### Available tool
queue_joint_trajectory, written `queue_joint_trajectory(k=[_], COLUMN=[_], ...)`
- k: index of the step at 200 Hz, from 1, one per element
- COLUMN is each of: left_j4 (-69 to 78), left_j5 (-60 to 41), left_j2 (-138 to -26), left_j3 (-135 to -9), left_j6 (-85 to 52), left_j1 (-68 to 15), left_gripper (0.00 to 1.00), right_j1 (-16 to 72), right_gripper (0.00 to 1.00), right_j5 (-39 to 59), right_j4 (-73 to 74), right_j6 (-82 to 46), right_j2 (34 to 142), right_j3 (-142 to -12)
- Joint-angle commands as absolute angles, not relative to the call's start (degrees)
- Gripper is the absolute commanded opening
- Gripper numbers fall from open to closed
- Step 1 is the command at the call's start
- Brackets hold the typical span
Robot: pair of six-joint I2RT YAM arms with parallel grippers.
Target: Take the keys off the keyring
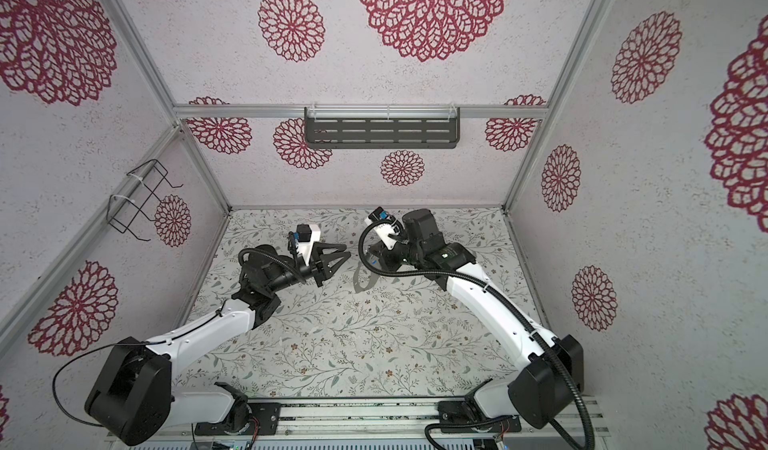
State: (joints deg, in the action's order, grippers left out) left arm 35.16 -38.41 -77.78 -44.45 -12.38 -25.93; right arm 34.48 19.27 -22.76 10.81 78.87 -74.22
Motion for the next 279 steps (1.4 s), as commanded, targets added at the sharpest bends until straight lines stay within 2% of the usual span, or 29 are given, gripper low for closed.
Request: queue_joint_trajectory(k=[1,71,199,279], left_j4=[30.12,27.84,24.90,25.20], left_j5=[-44.99,-51.63,-52.48,-54.18], left_j2=[-79.83,-82.58,-85.93,-85.86], left_j3=[-47.22,-48.91,-51.15,-51.10], left_j6=[-6.37,-4.88,-3.38,-4.13], left_j1=[-25.31,-24.91,-24.46,-24.74], left_gripper=[0.31,0.28,0.23,0.09], right_j1=[36.23,38.22,40.06,40.43], right_gripper=[0.00,0.00,0.00,0.00], right_j5=[18.05,20.27,21.46,20.48], right_j4=[-18.25,-19.43,-21.20,-20.41], right_j6=[18.19,18.72,17.93,17.72], right_j2=[75.12,74.91,75.41,75.81], right_j3=[-71.93,-71.92,-74.25,-74.18])
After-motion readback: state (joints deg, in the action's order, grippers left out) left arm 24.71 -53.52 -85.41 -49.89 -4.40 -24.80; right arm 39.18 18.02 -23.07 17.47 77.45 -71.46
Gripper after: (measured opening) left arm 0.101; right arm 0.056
